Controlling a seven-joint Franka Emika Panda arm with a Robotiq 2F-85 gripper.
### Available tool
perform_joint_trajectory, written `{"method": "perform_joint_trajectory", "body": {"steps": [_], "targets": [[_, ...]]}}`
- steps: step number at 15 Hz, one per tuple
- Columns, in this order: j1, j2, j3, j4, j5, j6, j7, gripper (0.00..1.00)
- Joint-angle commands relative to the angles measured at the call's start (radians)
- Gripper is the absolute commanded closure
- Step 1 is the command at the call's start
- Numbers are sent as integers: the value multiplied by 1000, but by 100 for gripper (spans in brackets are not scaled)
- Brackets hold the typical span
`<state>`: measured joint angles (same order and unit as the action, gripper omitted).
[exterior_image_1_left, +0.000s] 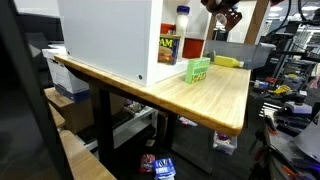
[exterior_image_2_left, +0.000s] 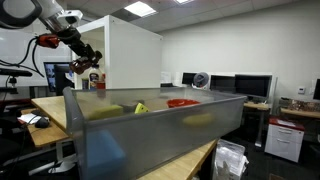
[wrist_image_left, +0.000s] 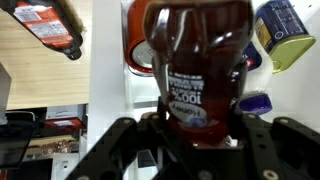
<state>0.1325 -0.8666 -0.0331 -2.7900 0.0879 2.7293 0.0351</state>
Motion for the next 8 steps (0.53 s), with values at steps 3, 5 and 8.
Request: {"method": "perform_joint_trajectory", "body": {"steps": [3,5,8], "targets": [[36,-7,-22,2,32,-21,-23,71],[56,-15,-35,2,33,-49,-41,71],[72,-18,-44,2,30,-83,-56,71]]}}
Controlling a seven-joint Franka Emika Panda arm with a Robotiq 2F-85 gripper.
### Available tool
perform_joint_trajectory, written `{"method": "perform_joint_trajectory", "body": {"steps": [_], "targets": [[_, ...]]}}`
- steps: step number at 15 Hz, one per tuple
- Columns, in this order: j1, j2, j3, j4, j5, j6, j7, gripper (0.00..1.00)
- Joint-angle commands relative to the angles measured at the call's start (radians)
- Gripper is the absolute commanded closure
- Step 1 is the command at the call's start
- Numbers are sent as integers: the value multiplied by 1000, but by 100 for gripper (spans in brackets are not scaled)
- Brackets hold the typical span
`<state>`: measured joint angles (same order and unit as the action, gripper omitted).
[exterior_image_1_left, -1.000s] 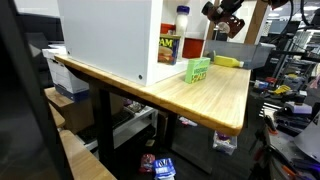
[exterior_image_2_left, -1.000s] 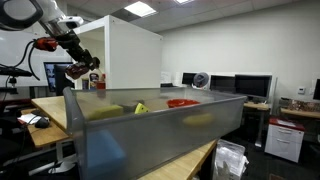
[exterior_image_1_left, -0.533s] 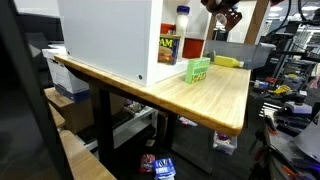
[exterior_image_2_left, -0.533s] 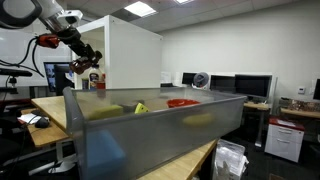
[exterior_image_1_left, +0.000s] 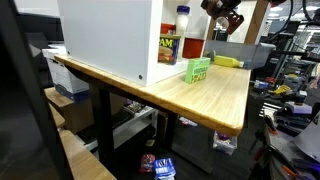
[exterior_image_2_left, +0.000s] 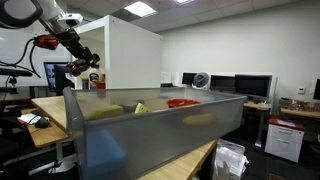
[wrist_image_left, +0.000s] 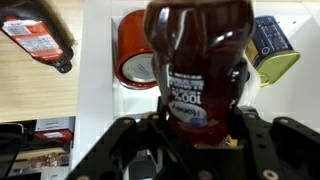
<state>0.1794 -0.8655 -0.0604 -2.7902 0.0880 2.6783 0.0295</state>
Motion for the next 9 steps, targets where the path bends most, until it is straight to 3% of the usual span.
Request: {"method": "perform_joint_trajectory", "body": {"steps": [1,9], "targets": [[28,-17,-18,2,31,-39,-51,71],[22,-5,-12,2,7,-131,-104,71]]}}
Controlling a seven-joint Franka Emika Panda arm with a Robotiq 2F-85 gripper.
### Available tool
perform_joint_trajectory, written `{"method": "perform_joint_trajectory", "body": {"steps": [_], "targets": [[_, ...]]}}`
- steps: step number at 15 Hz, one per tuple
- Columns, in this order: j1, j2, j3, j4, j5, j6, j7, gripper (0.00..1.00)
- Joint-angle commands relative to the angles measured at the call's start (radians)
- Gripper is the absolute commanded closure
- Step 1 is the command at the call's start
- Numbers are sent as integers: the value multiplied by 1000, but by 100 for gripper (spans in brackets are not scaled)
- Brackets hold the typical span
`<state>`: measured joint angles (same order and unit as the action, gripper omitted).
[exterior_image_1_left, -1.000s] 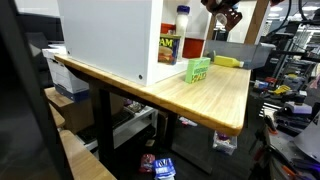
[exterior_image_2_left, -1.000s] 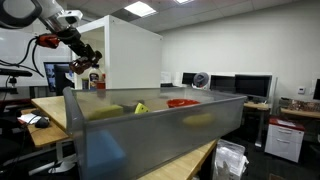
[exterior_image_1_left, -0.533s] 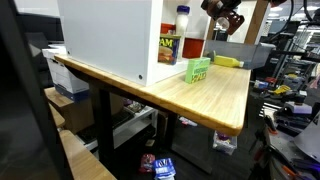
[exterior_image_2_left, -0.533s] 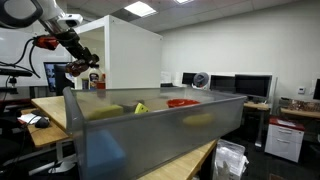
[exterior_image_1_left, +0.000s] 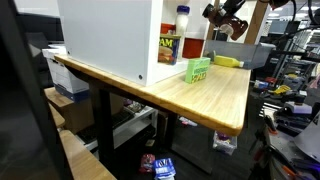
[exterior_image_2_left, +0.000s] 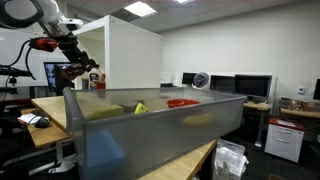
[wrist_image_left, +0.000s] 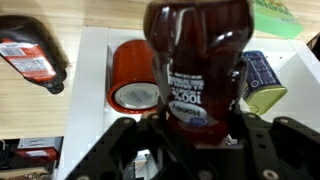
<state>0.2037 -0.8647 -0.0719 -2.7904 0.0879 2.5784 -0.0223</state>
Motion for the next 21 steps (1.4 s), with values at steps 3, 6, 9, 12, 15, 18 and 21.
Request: {"method": "perform_joint_trajectory", "body": {"steps": [3,6,9,12,15,18,21], "targets": [[-14,14,6,1,-12,-87,-84,71],[-30,43,21,0,-42,-120,-109,71],[-29,97,47,-2,-75,-88,-126,71],[-13,162,68,-2,-109,-54,-155,71],[-2,215,84,-2,-150,-61,-208,71],[0,247,75,-2,-185,-83,-280,71],[-16,269,73,-1,-240,-95,-345,71]]}}
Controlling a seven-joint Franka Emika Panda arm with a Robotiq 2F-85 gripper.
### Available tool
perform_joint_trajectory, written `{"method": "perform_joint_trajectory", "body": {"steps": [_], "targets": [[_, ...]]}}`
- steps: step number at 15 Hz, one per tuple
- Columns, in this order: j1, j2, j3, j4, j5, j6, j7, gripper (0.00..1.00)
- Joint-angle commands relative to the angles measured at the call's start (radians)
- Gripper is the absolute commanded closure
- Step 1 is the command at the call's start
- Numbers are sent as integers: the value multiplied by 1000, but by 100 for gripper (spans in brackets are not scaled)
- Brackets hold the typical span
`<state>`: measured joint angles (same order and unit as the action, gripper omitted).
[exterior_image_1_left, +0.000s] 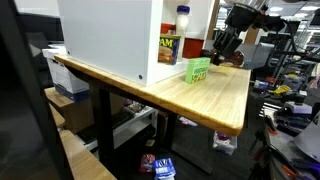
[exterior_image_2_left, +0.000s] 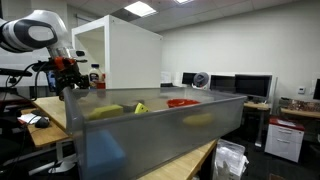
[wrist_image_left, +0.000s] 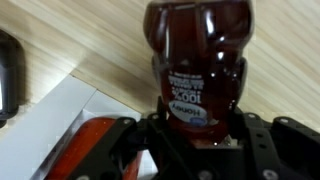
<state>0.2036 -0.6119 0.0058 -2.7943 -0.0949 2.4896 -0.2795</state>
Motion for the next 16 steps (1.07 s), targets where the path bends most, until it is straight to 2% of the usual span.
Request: {"method": "perform_joint_trajectory", "body": {"steps": [1,4,9,13,14,16], "targets": [[-23,20,-8,6,-74,-19,-105,71],[-10,33,-42,23,-73,-80,-179,71],[24,10,-123,48,-50,-225,-415,71],[7,3,-129,58,-57,-298,-530,71],[6,3,-127,59,-55,-311,-545,21],[-6,2,-107,57,-76,-318,-550,18]]}}
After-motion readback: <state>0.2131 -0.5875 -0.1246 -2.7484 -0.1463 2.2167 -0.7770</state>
